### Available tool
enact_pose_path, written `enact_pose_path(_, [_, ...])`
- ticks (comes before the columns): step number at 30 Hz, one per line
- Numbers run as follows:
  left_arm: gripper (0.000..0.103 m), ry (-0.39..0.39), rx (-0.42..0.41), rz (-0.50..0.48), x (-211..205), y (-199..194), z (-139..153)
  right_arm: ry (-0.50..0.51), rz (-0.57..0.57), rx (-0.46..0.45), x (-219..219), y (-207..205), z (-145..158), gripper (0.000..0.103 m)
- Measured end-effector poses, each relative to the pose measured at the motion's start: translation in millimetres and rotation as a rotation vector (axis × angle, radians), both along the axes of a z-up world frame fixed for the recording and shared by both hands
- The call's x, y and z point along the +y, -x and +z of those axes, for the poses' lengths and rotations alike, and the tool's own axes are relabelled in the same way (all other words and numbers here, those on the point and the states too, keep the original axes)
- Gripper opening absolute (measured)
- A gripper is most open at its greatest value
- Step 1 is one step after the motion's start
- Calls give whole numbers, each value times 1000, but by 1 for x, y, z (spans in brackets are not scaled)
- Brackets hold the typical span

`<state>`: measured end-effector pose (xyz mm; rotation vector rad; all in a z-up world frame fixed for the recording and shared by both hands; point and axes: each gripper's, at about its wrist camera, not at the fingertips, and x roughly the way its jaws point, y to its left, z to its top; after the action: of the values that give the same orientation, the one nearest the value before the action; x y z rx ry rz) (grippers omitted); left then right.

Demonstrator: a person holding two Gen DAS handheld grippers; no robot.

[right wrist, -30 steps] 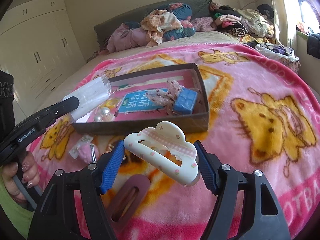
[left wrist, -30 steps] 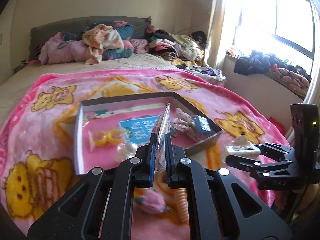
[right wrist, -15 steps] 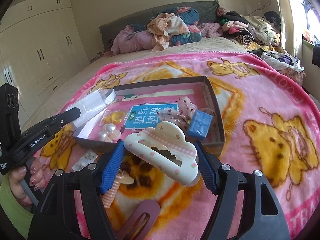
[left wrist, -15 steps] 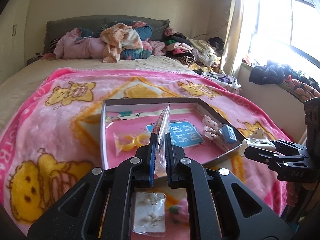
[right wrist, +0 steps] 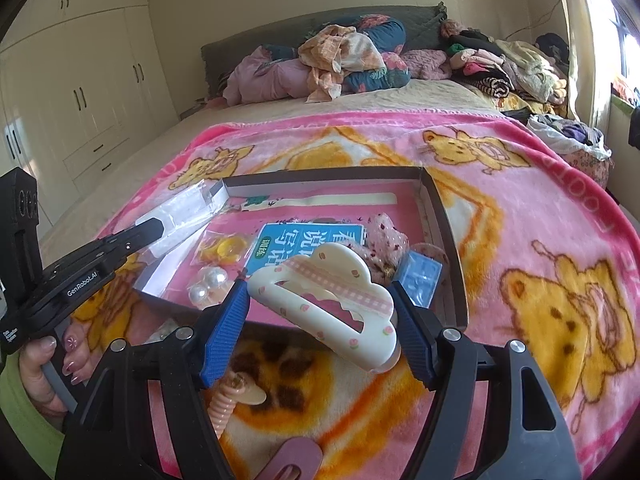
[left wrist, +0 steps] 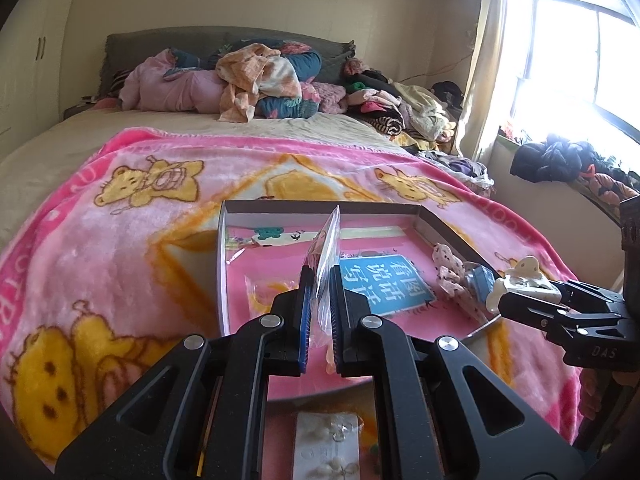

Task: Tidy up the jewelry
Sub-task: 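Lower both items into the box and open both tools to release them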

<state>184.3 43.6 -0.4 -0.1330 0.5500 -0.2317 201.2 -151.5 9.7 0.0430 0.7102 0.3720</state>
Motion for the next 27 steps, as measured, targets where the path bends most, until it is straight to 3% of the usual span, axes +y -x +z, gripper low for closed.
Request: enact_pose_path(27, [4,92,89,1,11,-35,-28,78,-4,26,23,-49,-21,68])
